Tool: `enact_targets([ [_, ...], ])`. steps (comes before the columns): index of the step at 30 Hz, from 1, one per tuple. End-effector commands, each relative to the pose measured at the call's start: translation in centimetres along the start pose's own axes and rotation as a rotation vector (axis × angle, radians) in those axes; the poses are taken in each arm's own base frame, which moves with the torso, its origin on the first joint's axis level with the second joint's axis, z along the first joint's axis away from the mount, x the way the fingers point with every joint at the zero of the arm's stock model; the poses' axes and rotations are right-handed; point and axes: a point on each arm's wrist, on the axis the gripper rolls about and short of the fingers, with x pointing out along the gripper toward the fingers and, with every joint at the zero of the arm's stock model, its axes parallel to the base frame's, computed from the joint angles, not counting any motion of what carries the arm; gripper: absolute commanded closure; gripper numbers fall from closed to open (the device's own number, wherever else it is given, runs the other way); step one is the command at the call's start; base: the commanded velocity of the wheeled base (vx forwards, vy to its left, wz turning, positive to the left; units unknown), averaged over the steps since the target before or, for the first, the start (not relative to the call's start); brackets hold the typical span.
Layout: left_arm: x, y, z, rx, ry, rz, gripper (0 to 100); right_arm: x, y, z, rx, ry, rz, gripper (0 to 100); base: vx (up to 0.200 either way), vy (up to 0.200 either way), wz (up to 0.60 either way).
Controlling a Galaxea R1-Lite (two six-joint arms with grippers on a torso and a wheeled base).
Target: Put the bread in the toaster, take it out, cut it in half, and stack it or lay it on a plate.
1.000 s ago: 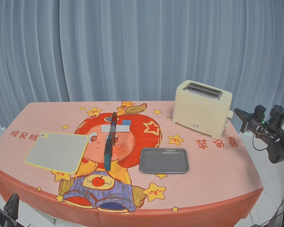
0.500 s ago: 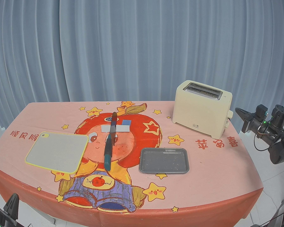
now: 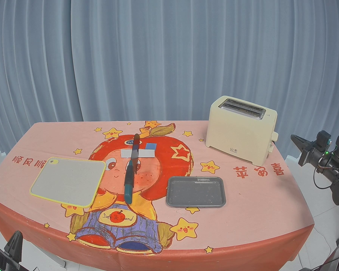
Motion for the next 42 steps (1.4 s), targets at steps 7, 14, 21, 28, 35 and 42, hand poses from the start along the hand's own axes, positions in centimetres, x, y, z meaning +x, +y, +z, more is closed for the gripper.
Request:
enact_targets([
  [7,0.1,0.0,-0.5,0.0,0.018,0.001,100,-0.5,0.7,0.1,-0.01,0.001,0.018,100,0.0,0.0,0.0],
  [14,0.1,0.0,-0.5,0.0,0.018,0.001,100,-0.8,0.2,-0.4,0.0,0.023,0.003,100,0.0,0.0,0.0],
  [21,0.1,0.0,-0.5,0.0,0.018,0.001,100,-1.0,0.4,-1.3,0.005,0.056,0.027,100,0.0,0.0,0.0],
  [28,0.1,0.0,-0.5,0.0,0.018,0.001,100,-0.5,0.2,-2.5,0.006,0.097,0.032,100,0.0,0.0,0.0],
  [35,0.1,0.0,-0.5,0.0,0.018,0.001,100,-0.2,0.2,-3.2,0.01,0.118,0.036,100,0.0,0.0,0.0],
  [42,0.1,0.0,-0.5,0.0,0.018,0.001,100,0.1,0.2,-3.9,0.02,0.141,0.046,100,0.0,0.0,0.0],
])
